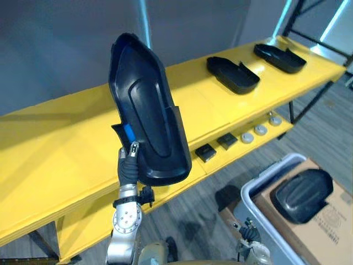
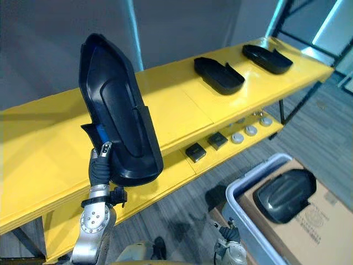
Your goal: Walk over and take plastic housings, then place them on the shelf
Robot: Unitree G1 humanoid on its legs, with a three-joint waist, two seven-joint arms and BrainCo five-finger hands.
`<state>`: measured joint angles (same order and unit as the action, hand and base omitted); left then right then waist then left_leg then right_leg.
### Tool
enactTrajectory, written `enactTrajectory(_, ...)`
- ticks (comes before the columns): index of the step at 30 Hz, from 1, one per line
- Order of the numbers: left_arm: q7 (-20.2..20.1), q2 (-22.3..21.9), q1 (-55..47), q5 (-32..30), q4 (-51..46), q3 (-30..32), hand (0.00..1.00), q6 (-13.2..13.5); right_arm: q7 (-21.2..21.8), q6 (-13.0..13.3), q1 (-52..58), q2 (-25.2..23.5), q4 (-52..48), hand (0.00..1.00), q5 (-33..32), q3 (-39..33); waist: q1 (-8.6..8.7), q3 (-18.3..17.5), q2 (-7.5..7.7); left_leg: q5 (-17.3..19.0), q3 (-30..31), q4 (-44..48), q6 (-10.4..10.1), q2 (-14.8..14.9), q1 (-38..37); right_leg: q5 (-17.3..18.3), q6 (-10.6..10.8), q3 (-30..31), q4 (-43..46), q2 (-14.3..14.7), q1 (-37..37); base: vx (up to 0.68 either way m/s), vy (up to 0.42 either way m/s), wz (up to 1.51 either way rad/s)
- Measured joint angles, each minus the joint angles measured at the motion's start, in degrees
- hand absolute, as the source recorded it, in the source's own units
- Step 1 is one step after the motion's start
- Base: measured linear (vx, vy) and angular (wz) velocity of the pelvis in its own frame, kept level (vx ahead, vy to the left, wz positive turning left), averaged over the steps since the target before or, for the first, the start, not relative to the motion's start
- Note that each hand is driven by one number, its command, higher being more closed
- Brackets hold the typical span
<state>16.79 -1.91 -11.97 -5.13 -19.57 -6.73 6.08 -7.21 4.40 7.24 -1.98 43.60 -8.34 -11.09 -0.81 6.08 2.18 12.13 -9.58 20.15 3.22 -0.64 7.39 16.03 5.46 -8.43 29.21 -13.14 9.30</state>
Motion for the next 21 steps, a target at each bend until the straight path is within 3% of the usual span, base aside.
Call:
enactTrajectory(3, 0.76, 0.04, 0.16, -0.17, -0.19, -0.01, 1.0, 0.13, 0.04, 0.0, 1.13, 0.22, -0.1, 0.0, -0.02, 1.11, -0.26, -1.04, 2.16, 1.57, 5.76, 0.95, -1.66, -2.21, -0.19, -4.32, -0.26, -0.6, -5.52, -0.49, 0.9, 0.2, -0.205, 1.24)
enactTrajectory(4, 1.42, -0.15, -0.1, -0.11, -0.2, 0.28, 1.0, 0.19, 0.02, 0.02, 1.18, 0.3, -0.44, 0.0, -0.02, 1.16, -0.33, -1.45, 2.51, 2.38, 8.39, 2.2, -2.88, -2.06, 0.44, -5.88, 0.71, -2.81, -5.54, -0.45, 0.06, 0.2, -0.282, 0.88)
enactTrajectory(9, 0.96, -1.51, -0.21, 0.12, -0.2, -1.36, 1.0, 0.63, 0.02, 0.93, 1.07, 0.43, -4.94, 0.0, -0.02, 1.38, -0.07, -2.0, 1.32, 0.48, 10.86, 0.44, -7.54, 1.96, 2.08, -5.4, -1.63, -10.34, -7.56, 2.37, -1.3, 0.19, -0.257, 0.55)
enactTrajectory(15, 0.43, -1.7, 1.08, 0.01, 0.21, -2.73, 1.0, 0.63, 0.02, 1.49, 2.86, 0.59, -5.03, 0.0, 0.03, 0.34, -0.08, -3.69, 1.51, -2.25, 9.0, -6.17, -7.66, 2.4, -2.41, -5.94, -2.22, -10.27, -12.34, 3.48, -4.7, 0.1, -0.055, -0.03)
enactTrajectory(21, 1.09, -0.96, 5.07, -2.55, 6.85, -2.27, 1.0, -0.45, 0.3, 1.6, 3.33, 0.52, -1.68, 0.0, 1.43, 0.3, 0.09, -4.37, 0.98, -6.4, 7.93, -12.57, -8.08, 2.69, -5.13, -8.87, -3.05, -8.93, -17.69, 5.0, -6.13, 0.0, -0.028, -0.09)
